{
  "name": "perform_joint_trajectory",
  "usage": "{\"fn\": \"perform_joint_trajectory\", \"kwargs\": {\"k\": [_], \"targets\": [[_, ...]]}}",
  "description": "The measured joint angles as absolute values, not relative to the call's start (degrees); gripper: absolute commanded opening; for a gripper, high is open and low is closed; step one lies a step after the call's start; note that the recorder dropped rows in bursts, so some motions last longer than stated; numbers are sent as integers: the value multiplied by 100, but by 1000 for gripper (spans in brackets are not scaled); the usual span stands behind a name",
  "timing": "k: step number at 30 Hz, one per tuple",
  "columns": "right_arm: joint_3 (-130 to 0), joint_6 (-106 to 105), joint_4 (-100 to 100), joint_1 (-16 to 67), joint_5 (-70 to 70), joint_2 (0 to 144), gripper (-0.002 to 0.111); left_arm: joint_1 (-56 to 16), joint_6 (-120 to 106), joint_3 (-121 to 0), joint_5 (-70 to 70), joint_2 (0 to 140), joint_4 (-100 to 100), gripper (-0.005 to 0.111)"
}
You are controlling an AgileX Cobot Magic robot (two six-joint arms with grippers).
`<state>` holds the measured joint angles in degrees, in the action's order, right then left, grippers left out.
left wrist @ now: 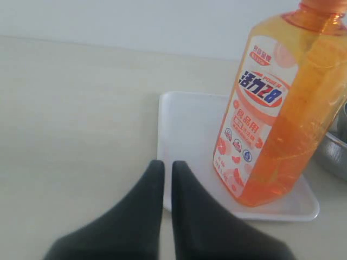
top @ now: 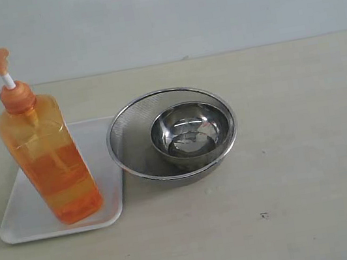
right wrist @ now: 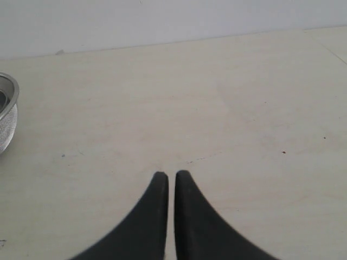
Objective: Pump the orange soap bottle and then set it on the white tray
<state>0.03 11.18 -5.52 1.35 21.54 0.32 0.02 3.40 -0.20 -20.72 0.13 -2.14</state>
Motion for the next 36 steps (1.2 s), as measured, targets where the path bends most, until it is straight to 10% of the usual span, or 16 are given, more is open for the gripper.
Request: {"fn": "perform_joint_trajectory", "kwargs": {"k": [22,36], "targets": [[3,1118,-552,135,2154,32,0,2,340,-20,-1963,13,-214,5],[3,1118,-552,132,2154,32,0,2,1646,-20,740,13,-950,5]]}}
